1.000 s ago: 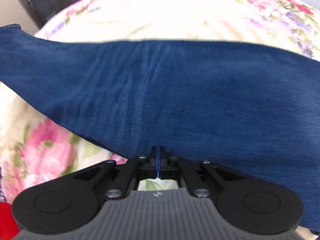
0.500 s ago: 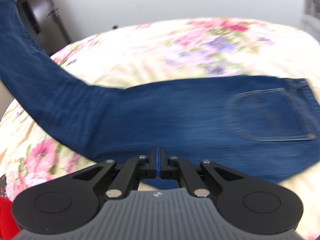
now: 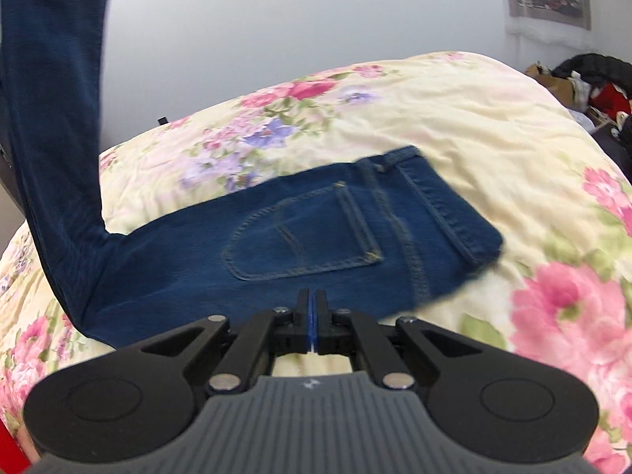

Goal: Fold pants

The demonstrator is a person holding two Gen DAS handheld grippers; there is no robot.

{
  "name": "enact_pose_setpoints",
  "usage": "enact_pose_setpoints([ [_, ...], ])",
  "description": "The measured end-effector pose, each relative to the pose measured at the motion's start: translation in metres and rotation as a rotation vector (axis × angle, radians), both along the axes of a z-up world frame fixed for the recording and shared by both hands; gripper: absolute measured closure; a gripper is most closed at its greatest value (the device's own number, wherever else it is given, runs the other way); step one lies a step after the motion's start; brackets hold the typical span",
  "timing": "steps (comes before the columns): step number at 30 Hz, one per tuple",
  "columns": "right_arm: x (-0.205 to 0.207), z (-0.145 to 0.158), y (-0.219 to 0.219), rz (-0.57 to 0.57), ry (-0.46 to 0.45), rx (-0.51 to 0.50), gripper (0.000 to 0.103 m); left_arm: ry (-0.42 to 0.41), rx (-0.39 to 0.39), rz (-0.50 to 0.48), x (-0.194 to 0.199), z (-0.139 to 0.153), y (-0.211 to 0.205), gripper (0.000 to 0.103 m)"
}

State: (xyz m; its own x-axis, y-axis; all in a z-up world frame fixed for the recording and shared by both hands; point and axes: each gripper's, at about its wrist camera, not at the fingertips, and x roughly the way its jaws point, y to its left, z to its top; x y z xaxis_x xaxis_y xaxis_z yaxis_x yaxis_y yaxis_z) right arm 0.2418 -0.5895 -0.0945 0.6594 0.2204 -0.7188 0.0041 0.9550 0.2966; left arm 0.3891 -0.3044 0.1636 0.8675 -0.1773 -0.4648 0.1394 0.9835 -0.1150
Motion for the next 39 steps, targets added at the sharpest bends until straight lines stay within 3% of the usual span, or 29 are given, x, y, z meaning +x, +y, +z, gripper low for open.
enact_pose_setpoints([
  [6,-0.01,-0.032,-0.034,-0.046,0.052,0.031,0.103,0.187,0.015,-0.146,0.011,-0.102,-0.118,0.097],
  [11,-0.011,-0.048,-0.044,-0.038,0.083,0.034,0.103,0.335,0.037,-0.251,0.007,-0.184,-0.172,0.097],
  [15,-0.011,-0.058,-0.053,-0.044,0.114,0.028,0.103,0.408,0.052,-0.346,0.005,-0.219,-0.2,0.094],
  [19,-0.007,-0.066,-0.06,-0.048,0.143,0.011,0.103,0.503,0.062,-0.453,0.009,-0.236,-0.214,0.081],
  [21,-0.005,-0.066,-0.064,-0.061,0.144,0.016,0.103,0.51,0.031,-0.518,0.007,-0.233,-0.209,0.051],
  [23,-0.003,-0.064,-0.067,-0.079,0.14,0.032,0.103,0.537,-0.058,-0.582,0.004,-0.226,-0.203,0.038],
  [26,0.001,-0.058,-0.067,-0.101,0.134,0.056,0.103,0.529,-0.086,-0.638,-0.001,-0.208,-0.195,0.036],
  [28,0.002,-0.05,-0.066,-0.113,0.12,0.08,0.093,0.489,-0.059,-0.655,-0.006,-0.195,-0.183,0.036],
  [30,0.003,-0.042,-0.066,-0.127,0.102,0.106,0.075,0.471,-0.039,-0.647,-0.008,-0.186,-0.164,0.036],
  [31,0.005,-0.038,-0.066,-0.134,0.094,0.12,0.073,0.462,-0.029,-0.637,-0.008,-0.184,-0.151,0.036],
  [34,0.013,-0.034,-0.07,-0.165,0.082,0.184,0.069,0.43,0.041,-0.56,0.0,-0.183,-0.1,0.037],
  [36,0.021,-0.034,-0.076,-0.205,0.075,0.254,0.058,0.422,0.088,-0.494,0.007,-0.188,-0.062,0.038],
  [39,0.036,-0.041,-0.088,-0.291,0.078,0.376,0.058,0.444,0.093,-0.392,0.018,-0.197,0.002,0.039],
])
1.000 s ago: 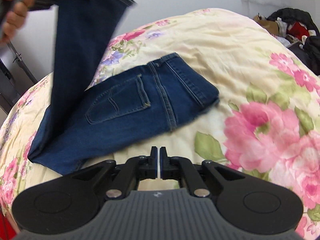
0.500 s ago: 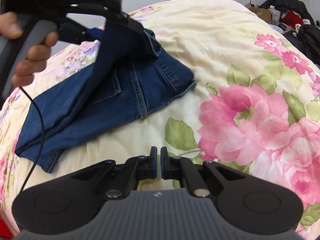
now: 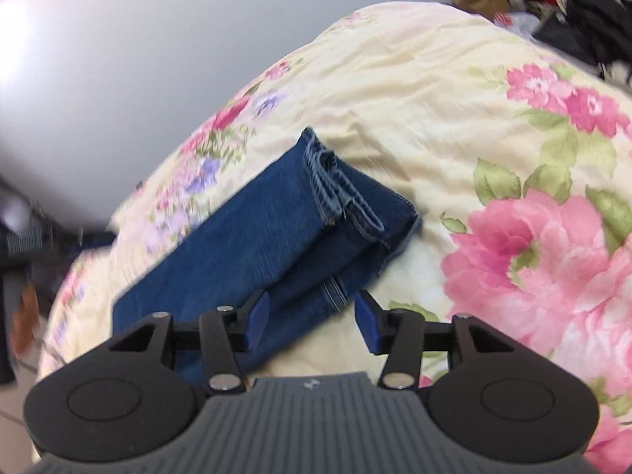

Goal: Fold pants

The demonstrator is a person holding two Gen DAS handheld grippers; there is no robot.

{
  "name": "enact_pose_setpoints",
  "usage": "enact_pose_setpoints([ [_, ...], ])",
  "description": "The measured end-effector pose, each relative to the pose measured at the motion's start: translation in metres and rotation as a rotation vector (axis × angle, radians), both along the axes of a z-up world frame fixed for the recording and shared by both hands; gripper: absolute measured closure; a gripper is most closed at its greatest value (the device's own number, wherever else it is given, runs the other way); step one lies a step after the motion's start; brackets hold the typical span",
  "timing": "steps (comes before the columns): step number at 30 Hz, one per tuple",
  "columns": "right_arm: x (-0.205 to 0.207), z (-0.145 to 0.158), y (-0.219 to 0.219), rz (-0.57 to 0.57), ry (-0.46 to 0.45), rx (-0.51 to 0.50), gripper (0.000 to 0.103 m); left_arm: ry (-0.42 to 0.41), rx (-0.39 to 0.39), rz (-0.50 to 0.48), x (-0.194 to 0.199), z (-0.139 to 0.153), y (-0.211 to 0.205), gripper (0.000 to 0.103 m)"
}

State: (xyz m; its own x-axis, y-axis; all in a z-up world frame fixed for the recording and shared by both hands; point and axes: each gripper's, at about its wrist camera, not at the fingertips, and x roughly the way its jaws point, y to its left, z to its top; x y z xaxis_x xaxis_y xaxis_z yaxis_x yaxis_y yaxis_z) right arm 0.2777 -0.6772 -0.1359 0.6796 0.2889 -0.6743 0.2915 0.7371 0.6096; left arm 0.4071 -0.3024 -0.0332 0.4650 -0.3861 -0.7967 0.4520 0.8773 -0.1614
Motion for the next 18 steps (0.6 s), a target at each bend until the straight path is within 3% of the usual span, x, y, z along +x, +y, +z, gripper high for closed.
enact_pose_setpoints([
  [6,0.025,-0.019,-0.012,-0.192,0.003,0.149,0.055,0.008,0.028,0.133,0.01,-0.017,0.099,0.039],
  [11,0.051,-0.017,-0.007,-0.22,0.005,0.086,0.062,0.05,0.028,0.211,0.015,-0.045,0.156,0.039],
  [14,0.062,-0.019,-0.004,-0.247,0.047,0.059,0.095,0.086,0.014,0.251,0.014,-0.061,0.179,0.039],
  [18,0.053,0.02,0.007,-0.169,-0.073,-0.023,0.098,0.072,0.01,0.237,0.008,-0.069,0.193,0.039],
])
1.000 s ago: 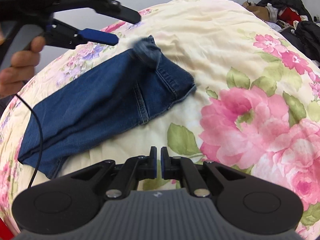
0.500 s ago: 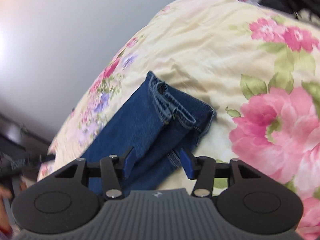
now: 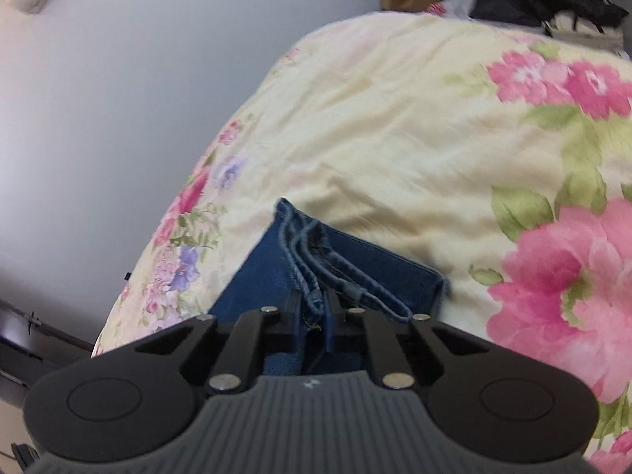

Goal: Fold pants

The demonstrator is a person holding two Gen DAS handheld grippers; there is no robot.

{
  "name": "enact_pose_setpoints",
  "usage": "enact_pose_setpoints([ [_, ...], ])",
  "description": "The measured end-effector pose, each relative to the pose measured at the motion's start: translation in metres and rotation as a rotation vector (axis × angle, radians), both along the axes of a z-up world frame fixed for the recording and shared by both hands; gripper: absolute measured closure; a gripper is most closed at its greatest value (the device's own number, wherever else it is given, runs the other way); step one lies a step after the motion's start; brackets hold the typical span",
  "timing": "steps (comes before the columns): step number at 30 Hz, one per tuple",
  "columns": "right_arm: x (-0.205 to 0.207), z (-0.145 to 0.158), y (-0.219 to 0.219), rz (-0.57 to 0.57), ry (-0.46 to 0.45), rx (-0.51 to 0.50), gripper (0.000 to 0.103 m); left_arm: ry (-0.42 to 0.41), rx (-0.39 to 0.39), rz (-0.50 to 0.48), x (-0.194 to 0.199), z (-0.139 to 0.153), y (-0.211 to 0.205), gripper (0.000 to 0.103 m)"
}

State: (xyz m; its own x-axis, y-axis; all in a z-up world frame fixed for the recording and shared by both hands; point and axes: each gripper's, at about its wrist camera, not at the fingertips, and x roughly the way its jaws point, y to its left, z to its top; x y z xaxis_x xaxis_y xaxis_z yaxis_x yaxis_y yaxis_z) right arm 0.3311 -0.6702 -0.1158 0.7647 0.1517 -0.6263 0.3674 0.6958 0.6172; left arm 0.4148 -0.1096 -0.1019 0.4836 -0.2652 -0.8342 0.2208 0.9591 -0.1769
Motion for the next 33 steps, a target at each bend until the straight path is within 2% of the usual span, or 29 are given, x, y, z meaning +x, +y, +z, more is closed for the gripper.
enact_pose_setpoints([
  [2,-0.009,0.013,0.006,0.014,-0.022,-0.072,0.098,0.015,-0.006,-0.019,-0.002,-0.006,0.002,0.039],
  [4,-0.012,0.002,0.007,0.0,0.052,-0.128,0.098,0.032,-0.002,-0.042,-0.005,-0.012,0.002,0.042],
  [6,-0.013,-0.021,0.003,-0.006,0.104,-0.119,0.098,0.032,0.009,-0.052,-0.008,-0.018,0.001,0.043],
  [10,-0.018,-0.041,-0.007,-0.032,0.074,-0.057,0.097,0.036,0.0,-0.062,-0.01,-0.02,-0.001,0.043],
  [11,-0.021,-0.041,-0.008,-0.045,0.073,-0.056,0.091,0.028,0.002,-0.067,-0.012,-0.018,-0.002,0.043],
  [14,-0.031,-0.04,-0.012,-0.071,0.059,-0.052,0.057,0.016,0.002,-0.073,-0.012,-0.015,-0.001,0.043],
  [15,-0.034,-0.041,-0.014,-0.079,0.056,-0.042,0.057,0.019,0.003,-0.07,-0.011,-0.016,0.0,0.043],
  [20,-0.034,-0.065,-0.028,-0.114,0.033,0.135,0.056,0.039,-0.001,-0.037,-0.007,-0.028,0.006,0.043],
  [22,-0.029,-0.074,-0.028,-0.13,0.038,0.168,0.057,0.047,-0.001,-0.028,-0.007,-0.032,0.008,0.043],
  [23,-0.026,-0.079,-0.027,-0.13,0.045,0.181,0.059,0.047,0.004,-0.032,-0.008,-0.032,0.008,0.043],
  [24,-0.025,-0.082,-0.026,-0.14,0.055,0.191,0.067,0.046,0.01,-0.033,-0.008,-0.032,0.009,0.043],
  [26,-0.024,-0.08,-0.024,-0.142,0.059,0.178,0.076,0.051,0.014,-0.029,-0.008,-0.03,0.011,0.043],
  [27,-0.024,-0.075,-0.023,-0.135,0.052,0.158,0.087,0.053,0.015,-0.026,-0.008,-0.03,0.013,0.043],
  [31,-0.016,-0.038,-0.01,-0.071,0.023,0.036,0.091,0.048,0.012,-0.005,-0.009,-0.03,0.021,0.043],
  [33,-0.004,-0.019,0.002,-0.045,0.054,-0.064,0.092,0.049,-0.008,0.018,-0.009,-0.032,0.025,0.044],
])
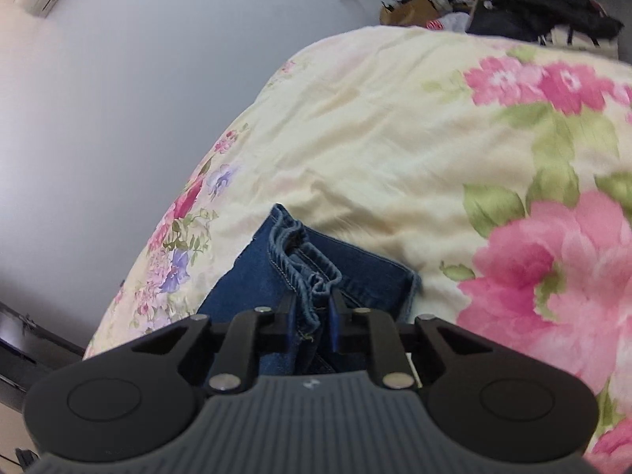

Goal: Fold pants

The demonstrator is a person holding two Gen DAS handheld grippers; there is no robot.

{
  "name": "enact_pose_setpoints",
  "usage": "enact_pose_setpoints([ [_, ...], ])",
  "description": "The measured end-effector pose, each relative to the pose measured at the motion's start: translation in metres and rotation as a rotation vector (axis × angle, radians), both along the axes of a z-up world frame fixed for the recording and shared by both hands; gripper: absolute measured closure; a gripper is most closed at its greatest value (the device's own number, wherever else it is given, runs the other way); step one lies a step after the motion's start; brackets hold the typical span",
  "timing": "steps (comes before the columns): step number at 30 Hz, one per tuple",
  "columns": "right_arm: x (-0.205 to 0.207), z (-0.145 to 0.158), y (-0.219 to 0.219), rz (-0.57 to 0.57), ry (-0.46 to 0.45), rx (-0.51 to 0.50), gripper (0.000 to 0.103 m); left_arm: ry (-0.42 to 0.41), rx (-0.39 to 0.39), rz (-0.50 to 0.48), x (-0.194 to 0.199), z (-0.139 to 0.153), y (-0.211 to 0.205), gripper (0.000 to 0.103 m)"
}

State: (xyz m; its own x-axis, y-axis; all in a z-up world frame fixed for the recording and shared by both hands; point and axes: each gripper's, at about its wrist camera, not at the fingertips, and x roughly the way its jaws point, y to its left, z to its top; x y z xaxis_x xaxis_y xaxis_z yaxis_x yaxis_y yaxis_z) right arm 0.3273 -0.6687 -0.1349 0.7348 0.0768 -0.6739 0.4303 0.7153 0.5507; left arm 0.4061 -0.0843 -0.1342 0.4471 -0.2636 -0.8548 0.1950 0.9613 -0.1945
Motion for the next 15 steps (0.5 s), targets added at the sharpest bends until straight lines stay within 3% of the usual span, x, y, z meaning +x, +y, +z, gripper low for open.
enact_pose_setpoints([
  [3,0.026,0.02,0.016,0.008,0.087,-0.096,0.094,0.005,-0.04,0.032,0.0,-0.002,0.005,0.045],
  [5,0.044,0.04,0.029,0.029,0.083,-0.123,0.095,-0.007,-0.053,0.047,0.0,0.001,0.007,0.046],
  [8,0.068,0.091,0.059,0.126,-0.04,-0.187,0.095,-0.036,-0.072,0.056,0.002,0.008,0.01,0.046],
  [11,0.07,0.138,0.081,0.198,-0.256,-0.21,0.096,-0.066,-0.098,0.071,0.005,0.015,0.014,0.047],
  [13,0.064,0.141,0.079,0.193,-0.296,-0.255,0.096,-0.075,-0.119,0.087,0.007,0.016,0.018,0.047],
  [15,0.064,0.113,0.064,0.157,-0.185,-0.298,0.096,-0.065,-0.124,0.084,0.009,0.012,0.018,0.047],
])
